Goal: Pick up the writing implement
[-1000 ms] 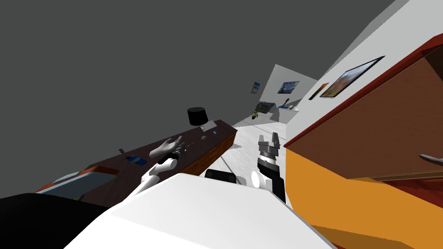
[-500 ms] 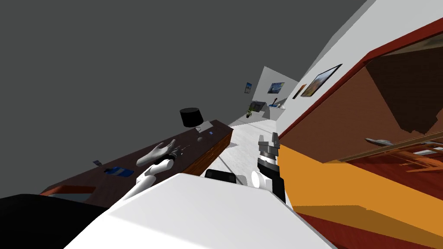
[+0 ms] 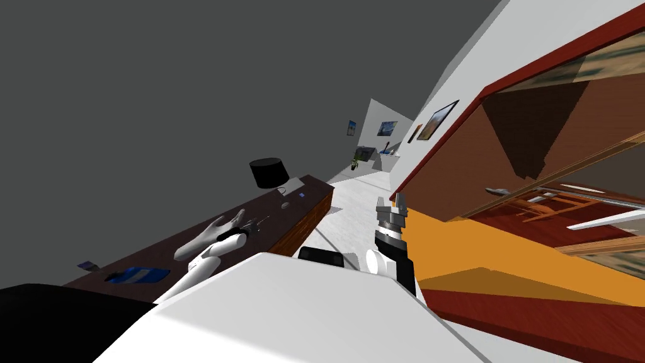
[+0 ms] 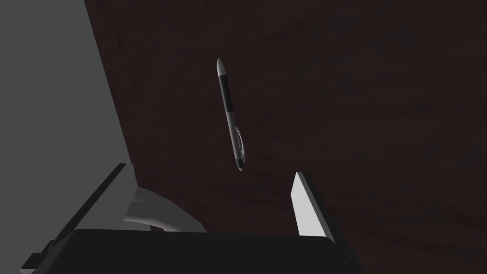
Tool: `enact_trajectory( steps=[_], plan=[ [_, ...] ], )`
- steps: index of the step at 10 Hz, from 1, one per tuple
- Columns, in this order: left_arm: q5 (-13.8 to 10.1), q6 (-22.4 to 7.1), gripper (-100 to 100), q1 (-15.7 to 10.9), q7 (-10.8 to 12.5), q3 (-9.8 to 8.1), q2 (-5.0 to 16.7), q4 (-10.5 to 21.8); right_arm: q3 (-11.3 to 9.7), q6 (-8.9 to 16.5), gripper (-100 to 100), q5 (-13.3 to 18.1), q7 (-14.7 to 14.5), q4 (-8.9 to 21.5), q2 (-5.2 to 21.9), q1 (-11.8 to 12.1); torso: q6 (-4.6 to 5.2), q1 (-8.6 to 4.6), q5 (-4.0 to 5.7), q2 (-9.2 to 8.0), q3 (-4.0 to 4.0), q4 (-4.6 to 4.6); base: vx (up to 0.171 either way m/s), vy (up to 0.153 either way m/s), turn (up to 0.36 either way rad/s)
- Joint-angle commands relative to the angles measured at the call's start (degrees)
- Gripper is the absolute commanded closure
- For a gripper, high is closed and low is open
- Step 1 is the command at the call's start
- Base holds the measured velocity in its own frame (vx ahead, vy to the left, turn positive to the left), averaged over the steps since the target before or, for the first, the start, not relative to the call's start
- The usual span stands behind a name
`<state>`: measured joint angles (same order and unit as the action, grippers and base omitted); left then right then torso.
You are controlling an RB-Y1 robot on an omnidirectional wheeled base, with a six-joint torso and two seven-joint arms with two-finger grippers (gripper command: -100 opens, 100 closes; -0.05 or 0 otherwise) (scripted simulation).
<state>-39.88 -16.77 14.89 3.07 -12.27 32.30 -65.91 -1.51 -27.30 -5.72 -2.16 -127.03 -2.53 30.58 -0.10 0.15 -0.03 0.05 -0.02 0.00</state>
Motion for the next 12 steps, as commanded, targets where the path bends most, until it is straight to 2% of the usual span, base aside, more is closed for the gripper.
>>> enact_trajectory(
  steps=[1,2,3,4,5,6,7,8,9,11,12],
  plan=[
    [-1.6,0.7,-100,-0.2,-0.1,0.93,1.0,2.8,0.0,0.0,0,0.0,0.0,0.0,0.0,0.0,0.00,0.00,0.00,0.00,0.00,0.00,0.000,0.012,0.021],
    [-3.6,-1.7,-100,-0.7,0.6,0.20,2.1,4.8,0.0,0.0,0,0.0,0.0,0.0,0.0,0.0,-0.03,-0.01,0.00,-0.02,0.01,0.00,0.000,0.011,-0.308],
    [-3.6,-1.7,-100,-0.7,0.6,0.20,2.1,6.4,0.0,0.0,0,0.0,0.0,0.0,0.0,0.0,0.07,-0.01,0.01,-0.02,0.01,0.01,0.003,0.026,-0.193],
    [-3.6,-1.7,-100,-0.7,0.6,0.20,2.1,6.5,0.0,0.0,0,0.0,0.0,0.0,0.0,0.0,0.00,0.02,-0.01,-0.01,0.00,0.00,0.003,0.015,0.025],
    [-5.5,-4.1,-100,-1.2,1.3,-0.50,3.2,8.4,0.0,0.0,0,0.0,0.0,0.0,0.0,0.0,-0.04,-0.01,0.00,-0.01,0.01,0.00,0.006,0.012,-0.251],
    [-5.5,-4.1,-100,-1.2,1.3,-0.50,3.2,10.2,0.0,0.0,0,0.0,0.0,0.0,0.0,0.0,0.05,-0.01,0.00,0.01,0.00,0.01,0.006,0.024,-0.192],
    [-7.4,-6.2,-100,-1.7,2.0,-1.18,4.3,12.4,0.0,0.0,0,0.0,0.0,0.0,0.0,0.0,-0.01,0.02,-0.01,0.00,0.00,0.00,0.010,0.031,-0.348],
    [-7.4,-6.5,-100,-1.7,2.0,-1.18,4.3,13.7,0.0,0.0,0,0.0,0.0,0.0,0.0,0.0,0.06,0.06,0.00,0.03,-0.01,0.00,0.004,0.039,-0.150],
    [-9.2,-8.5,-100,-2.1,2.7,-1.84,5.2,16.2,0.0,0.0,0,0.0,0.0,0.0,0.0,0.0,-0.03,0.07,-0.02,0.01,-0.01,0.00,0.009,0.037,-0.274],
    [-9.2,-8.8,-100,-2.1,2.7,-1.84,5.2,17.2,0.0,0.0,0,0.0,0.0,0.0,0.0,0.0,-0.03,0.06,-0.02,0.02,-0.01,0.00,0.005,0.025,-0.050],
    [-10.9,-11.0,-100,-2.5,3.3,-2.47,6.1,18.9,0.0,0.0,0,0.0,0.0,0.0,0.0,0.0,-0.05,-0.01,-0.01,0.01,-0.01,0.00,0.004,0.021,-0.254]
  ],
)
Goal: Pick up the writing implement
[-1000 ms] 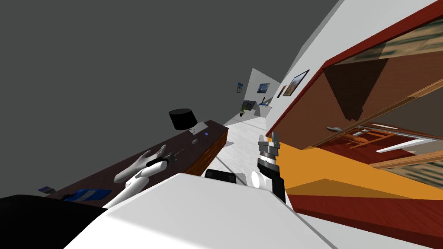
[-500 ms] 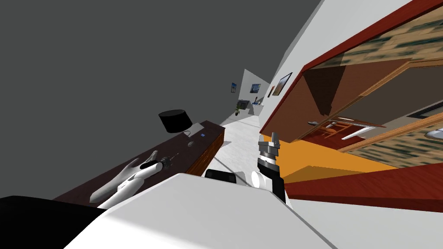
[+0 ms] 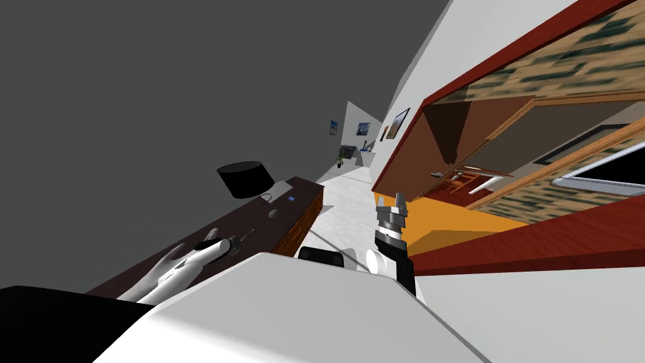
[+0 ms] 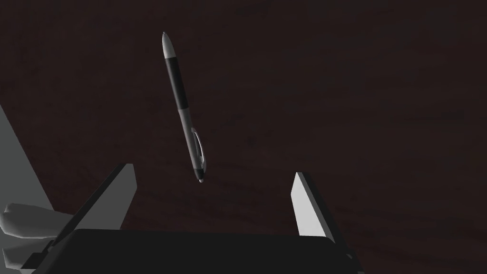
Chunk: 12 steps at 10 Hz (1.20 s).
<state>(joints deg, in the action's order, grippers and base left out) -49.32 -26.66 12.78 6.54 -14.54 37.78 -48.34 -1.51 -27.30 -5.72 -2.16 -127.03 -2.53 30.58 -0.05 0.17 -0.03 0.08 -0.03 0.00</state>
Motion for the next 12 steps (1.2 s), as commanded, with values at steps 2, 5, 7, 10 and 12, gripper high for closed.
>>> enact_trajectory(
  steps=[2,5,7,10,12],
  plan=[
    [-3.1,-3.3,-100,-0.8,0.5,-0.82,1.5,4.9,0.0,0.0,0,0.0,0.0,0.0,0.0,0.0,-0.07,0.03,-0.01,0.01,-0.01,-0.01,0.009,0.038,-0.209],
    [-4.7,-5.3,-100,-1.2,1.2,-1.41,2.3,9.0,0.0,0.0,0,0.0,0.0,0.0,0.0,0.0,-0.02,0.08,-0.02,0.00,0.00,0.00,0.004,0.041,-0.177],
    [-6.1,-7.3,-100,-1.5,1.8,-1.98,3.0,11.8,0.0,0.0,0,0.0,0.0,0.0,0.0,0.0,-0.05,0.11,-0.02,0.02,-0.01,-0.01,0.006,0.048,-0.165],
    [-8.8,-11.0,-100,-2.1,3.0,-3.02,4.3,16.9,0.0,0.0,0,0.0,0.0,0.0,0.0,0.0,-0.08,0.08,-0.03,0.03,-0.02,-0.01,0.008,0.046,-0.173],
    [-9.9,-12.6,-100,-2.4,3.5,-3.48,4.8,19.1,0.0,0.0,0,0.0,0.0,0.0,0.0,0.0,-0.04,0.17,-0.04,0.04,-0.03,-0.01,0.003,0.069,-0.197]
  ],
)
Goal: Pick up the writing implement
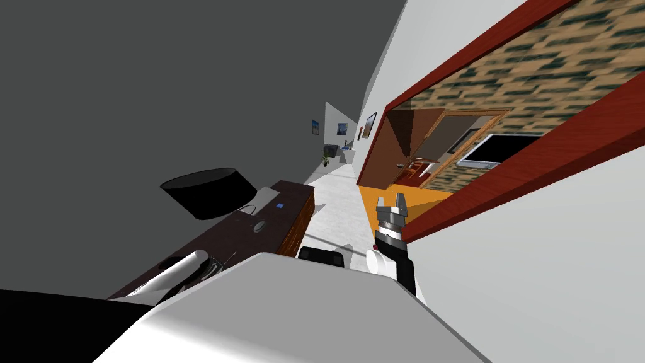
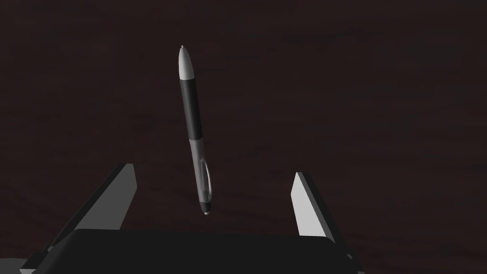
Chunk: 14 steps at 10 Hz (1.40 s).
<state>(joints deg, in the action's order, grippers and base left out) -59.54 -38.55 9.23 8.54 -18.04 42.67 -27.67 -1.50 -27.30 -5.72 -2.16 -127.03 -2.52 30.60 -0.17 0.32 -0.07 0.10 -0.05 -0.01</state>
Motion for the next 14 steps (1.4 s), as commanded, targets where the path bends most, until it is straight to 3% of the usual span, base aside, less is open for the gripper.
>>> enact_trajectory(
  steps=[1,8,11,12,13,14],
  plan=[
    [-0.7,-2.2,-100,0.9,2.0,-0.39,0.4,0.5,0.0,0.0,0,0.0,0.0,0.0,0.0,0.0,0.00,0.00,0.00,0.00,0.00,0.00,0.007,0.055,-0.132],
    [-4.0,-7.2,-100,0.1,3.7,-1.70,1.6,7.2,0.0,0.0,0,0.0,0.0,0.0,0.0,0.0,0.02,-0.07,0.02,0.02,-0.01,0.00,0.003,0.051,-0.114],
    [-4.2,-7.2,-100,-0.4,3.4,-1.82,1.7,8.4,0.0,0.0,0,0.0,0.0,0.0,0.0,0.0,0.01,-0.14,0.03,0.01,0.00,0.00,-0.003,0.026,-0.017],
    [-4.3,-7.2,0,-0.5,3.1,-1.86,1.8,8.7,0.0,0.0,0,0.0,0.0,0.0,0.0,0.0,0.00,-0.20,0.04,0.01,0.00,0.00,0.000,0.000,0.000],
    [-3.1,-5.4,-100,-1.6,4.6,-1.96,0.1,9.8,0.0,0.0,0,0.0,0.0,0.0,0.0,0.0,0.00,-0.24,0.05,0.01,0.00,0.00,-0.070,0.041,-0.178],
    [-3.1,-5.4,-100,-1.6,4.6,-1.96,0.1,9.8,0.0,0.0,0,0.0,0.0,0.0,0.0,0.0,0.06,-0.13,0.02,-0.16,0.09,0.03,-0.087,0.059,-0.119]
  ],
)
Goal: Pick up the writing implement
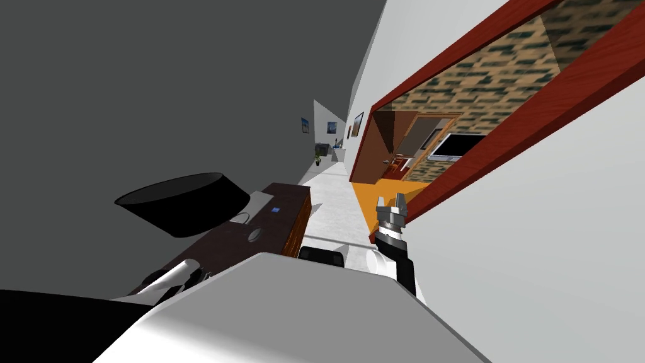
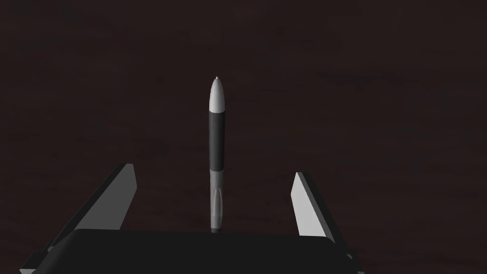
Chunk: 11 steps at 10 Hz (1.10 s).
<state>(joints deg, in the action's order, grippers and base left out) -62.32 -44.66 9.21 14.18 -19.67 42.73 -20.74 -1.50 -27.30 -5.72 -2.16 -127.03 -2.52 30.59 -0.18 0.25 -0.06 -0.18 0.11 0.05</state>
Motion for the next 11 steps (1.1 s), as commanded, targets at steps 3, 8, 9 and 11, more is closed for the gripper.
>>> enact_trajectory(
  steps=[3,8,9,11],
  plan=[
    [0.4,1.9,-100,-2.2,-0.1,-0.39,-0.9,3.5,0.0,0.0,0,0.0,0.0,0.0,0.0,0.0,0.01,-0.14,0.03,0.22,-0.12,-0.04,-0.027,0.021,-0.021],
    [0.5,1.9,100,-2.1,0.0,-0.37,-0.9,3.3,0.0,0.0,0,0.0,0.0,0.0,0.0,0.0,0.01,-0.19,0.04,0.28,-0.16,-0.06,-0.014,0.009,-0.015],
    [0.5,1.9,100,-2.1,0.0,-0.37,-0.9,3.3,0.0,0.0,0,0.0,0.0,0.0,0.0,0.0,0.01,-0.19,0.05,0.29,-0.17,-0.06,0.000,0.000,0.000],
    [0.4,1.8,100,-2.1,0.1,-0.37,-1.0,3.4,0.0,0.0,0,0.0,0.0,0.0,0.0,0.0,0.03,-0.13,0.03,0.29,-0.16,-0.05,0.000,0.000,0.000]
  ],
)
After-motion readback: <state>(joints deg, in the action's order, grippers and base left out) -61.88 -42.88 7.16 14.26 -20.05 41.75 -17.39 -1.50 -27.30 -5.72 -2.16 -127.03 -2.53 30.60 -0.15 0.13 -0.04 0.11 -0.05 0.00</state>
